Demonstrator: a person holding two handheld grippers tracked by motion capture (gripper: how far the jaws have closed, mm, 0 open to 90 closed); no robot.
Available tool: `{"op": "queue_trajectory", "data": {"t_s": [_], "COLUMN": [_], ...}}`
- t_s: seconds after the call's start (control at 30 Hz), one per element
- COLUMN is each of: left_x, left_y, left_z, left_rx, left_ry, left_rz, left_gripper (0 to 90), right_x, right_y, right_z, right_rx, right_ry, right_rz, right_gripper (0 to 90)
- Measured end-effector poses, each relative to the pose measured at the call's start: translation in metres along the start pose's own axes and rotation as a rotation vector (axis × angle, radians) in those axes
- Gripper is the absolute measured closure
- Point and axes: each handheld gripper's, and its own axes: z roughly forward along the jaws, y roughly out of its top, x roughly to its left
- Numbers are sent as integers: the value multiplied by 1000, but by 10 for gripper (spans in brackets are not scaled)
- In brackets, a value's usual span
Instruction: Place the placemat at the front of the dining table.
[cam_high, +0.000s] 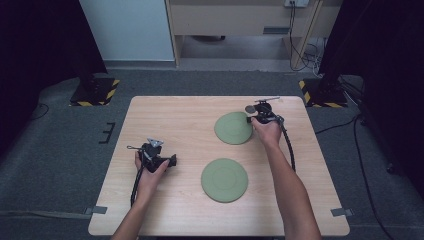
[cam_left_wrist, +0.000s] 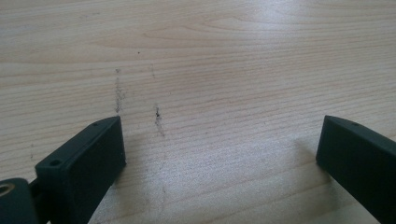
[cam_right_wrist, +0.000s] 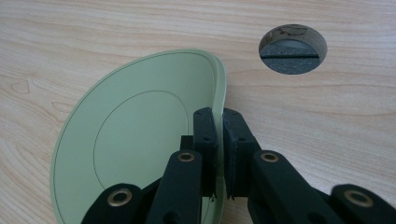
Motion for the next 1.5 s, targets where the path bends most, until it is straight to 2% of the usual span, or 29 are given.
{"op": "queue_trajectory", "data": {"t_s": [0.73, 0.8, 0.93, 1.0, 1.07, 1.1, 1.3, 1.37, 1.47, 1.5], "left_x": [-1, -1, -2, -2, -3, -3, -3, -3, -3, -3], "left_y": [0, 0, 0, 0, 0, 0, 0, 0, 0, 0], "left_z": [0, 0, 0, 0, 0, 0, 0, 0, 0, 0], "left_rx": [-1, -2, -3, -3, -2, -2, -2, -1, -1, -1], "left_ry": [1, 1, -1, -2, -3, -3, -4, -5, -5, -5], "left_rz": [1, 1, 2, 4, 6, 6, 6, 5, 5, 4], "left_gripper": [8, 9, 10, 10, 10, 10, 10, 9, 9, 8], "right_x": [-6, -8, -10, -12, -11, -11, -12, -12, -12, -12], "right_y": [-5, -6, -8, -9, -9, -9, -8, -8, -7, -7], "right_z": [1, 1, 1, 1, 1, 0, -3, -5, -8, -11], "right_rx": [29, 36, 37, 31, 28, 26, 18, 12, 10, 0], "right_ry": [-22, -23, -38, -44, -54, -69, -93, -109, -121, -127], "right_rz": [-2, 4, 2, 5, 2, 4, 3, 11, -3, 0], "right_gripper": [834, 773, 709, 605, 582, 517, 413, 348, 314, 246]}}
